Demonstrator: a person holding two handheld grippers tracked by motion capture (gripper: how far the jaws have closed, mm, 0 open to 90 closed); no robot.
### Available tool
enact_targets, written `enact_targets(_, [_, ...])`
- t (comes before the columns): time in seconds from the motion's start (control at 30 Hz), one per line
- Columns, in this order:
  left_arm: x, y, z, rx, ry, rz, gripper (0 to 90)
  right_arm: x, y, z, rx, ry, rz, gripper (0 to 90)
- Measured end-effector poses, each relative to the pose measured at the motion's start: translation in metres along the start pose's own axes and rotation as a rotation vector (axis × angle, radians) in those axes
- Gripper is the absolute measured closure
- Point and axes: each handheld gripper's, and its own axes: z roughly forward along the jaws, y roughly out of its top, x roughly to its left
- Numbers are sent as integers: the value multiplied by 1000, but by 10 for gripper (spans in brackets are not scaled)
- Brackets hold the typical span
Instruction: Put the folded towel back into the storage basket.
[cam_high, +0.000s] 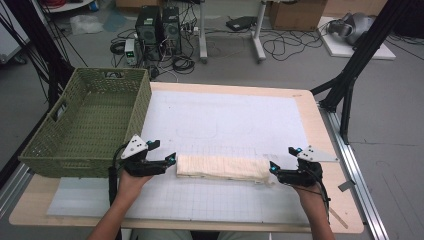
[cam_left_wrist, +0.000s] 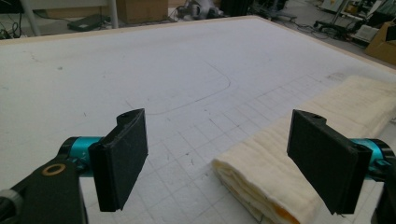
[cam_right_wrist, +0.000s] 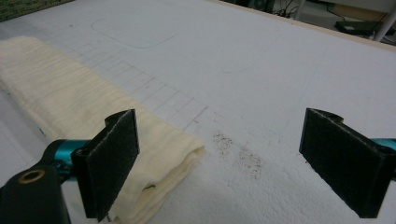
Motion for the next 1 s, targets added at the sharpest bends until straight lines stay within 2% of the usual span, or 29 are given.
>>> enact_targets(0.2, [2, -2, 5, 66, 24, -50, 216, 2, -1, 2, 14, 7, 2, 113])
enact_targets(0.4, [-2, -1, 13, 98, 21, -52, 209, 0, -4, -4, 8, -1, 13, 113])
enact_targets(0.5, [-5, -2, 15, 118, 6, -53, 222, -2, -5, -6, 6, -6, 16, 113])
enact_targets(0.7, [-6, -5, 19, 166, -37, -68, 333, 0, -7, -5, 21, -3, 15, 113])
enact_targets(0.83, [-9, -9, 24, 204, -57, -66, 346, 0, -8, -4, 36, 2, 13, 113])
enact_targets(1.0, [-13, -12, 30, 248, -58, -61, 343, 1, -8, -2, 38, 9, 12, 113])
